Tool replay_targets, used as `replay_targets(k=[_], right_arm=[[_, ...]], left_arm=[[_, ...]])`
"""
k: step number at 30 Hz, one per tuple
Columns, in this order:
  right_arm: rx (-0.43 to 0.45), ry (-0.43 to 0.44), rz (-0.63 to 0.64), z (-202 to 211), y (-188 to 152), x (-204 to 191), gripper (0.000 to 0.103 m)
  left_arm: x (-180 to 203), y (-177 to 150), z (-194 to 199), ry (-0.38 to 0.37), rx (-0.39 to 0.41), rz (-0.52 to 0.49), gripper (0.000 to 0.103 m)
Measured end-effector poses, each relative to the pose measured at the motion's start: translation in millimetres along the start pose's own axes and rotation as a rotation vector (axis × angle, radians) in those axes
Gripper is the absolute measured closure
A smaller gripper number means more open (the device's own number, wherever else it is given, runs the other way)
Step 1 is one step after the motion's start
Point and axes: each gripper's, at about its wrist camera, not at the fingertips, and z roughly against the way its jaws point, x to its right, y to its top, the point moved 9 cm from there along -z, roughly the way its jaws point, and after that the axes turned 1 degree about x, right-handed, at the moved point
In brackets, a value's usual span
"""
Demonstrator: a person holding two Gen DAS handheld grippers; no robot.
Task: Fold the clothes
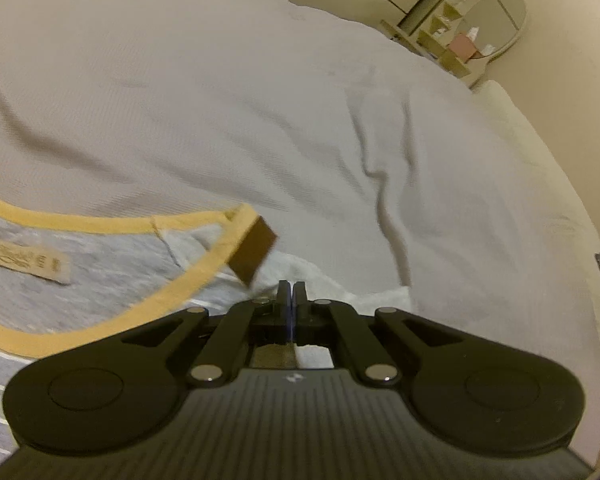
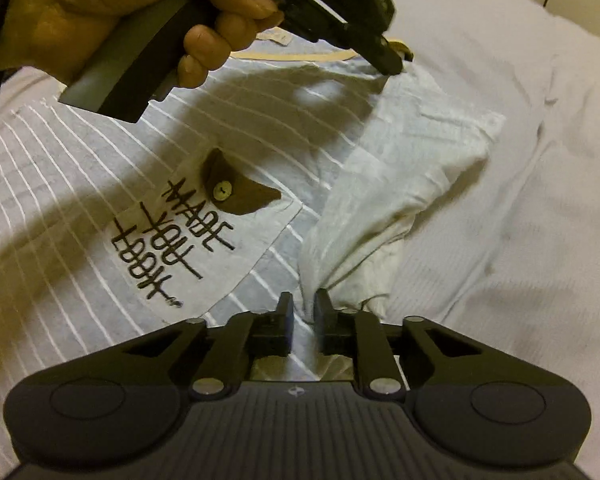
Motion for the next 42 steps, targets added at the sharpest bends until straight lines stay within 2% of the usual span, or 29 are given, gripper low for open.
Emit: replay_targets(k=[2, 6, 9, 12, 14, 16, 17, 18, 19, 23, 26, 30, 33, 35, 37, 41, 42], right_arm=[[0.015, 0.021, 0.001, 9, 0, -1, 0.077], [0.073, 0.026, -0.034, 31, 1, 7, 0.076], [0.091, -0.012, -0.114, 41, -1, 26, 0.074], [0.051, -0.028, -0.161, 29, -8, 44, 0.071], [0.049, -0.016, -0.149, 19, -9, 46, 0.070], [0.050, 0.003, -0.129, 8, -9, 46, 0.072], [0.040, 0.012, -0.124, 2, -9, 48, 0.078], [0.033, 0.020, -0.148, -1, -10, 52, 0.096], [0.034, 0.027, -0.190, -1, -10, 58, 0.100], [0.060, 0.028, -0.253, 15, -18, 62, 0.101], [0.065, 0.026, -0.266, 22, -20, 59, 0.101], [0.035, 0.025, -0.284, 16, -21, 61, 0.101], [0.003, 0.044, -0.288, 11, -22, 62, 0.100], [-0.016, 0.070, -0.307, 13, -23, 64, 0.096], [-0.009, 0.083, -0.327, 22, -22, 67, 0.089], [0.099, 0.073, -0.324, 54, -11, 83, 0.086], [0.125, 0.068, -0.328, 58, -5, 91, 0.083]], left_arm=[[-3, 1, 6, 0.012, 0.007, -0.006, 0.103], [0, -1, 28, 0.013, 0.027, -0.037, 0.103], [21, -13, 38, -0.048, 0.004, -0.102, 0.103], [50, -29, 32, -0.146, -0.078, -0.184, 0.103], [63, -42, 21, -0.173, -0.133, -0.233, 0.103], [65, -49, 7, -0.159, -0.160, -0.250, 0.103], [62, -51, -1, -0.142, -0.162, -0.251, 0.103], [57, -50, -6, -0.118, -0.156, -0.249, 0.103], [52, -49, -10, -0.090, -0.149, -0.245, 0.103], [30, -38, -19, -0.005, -0.112, -0.218, 0.103], [28, -36, -21, 0.017, -0.120, -0.238, 0.103], [34, -28, -16, 0.045, -0.107, -0.267, 0.103], [30, -20, -11, 0.083, -0.077, -0.246, 0.103], [33, -14, -4, 0.075, -0.058, -0.235, 0.103], [48, -10, 6, 0.036, -0.041, -0.249, 0.103], [76, -29, 34, -0.005, -0.023, -0.316, 0.102], [82, -40, 39, 0.002, -0.025, -0.340, 0.097]])
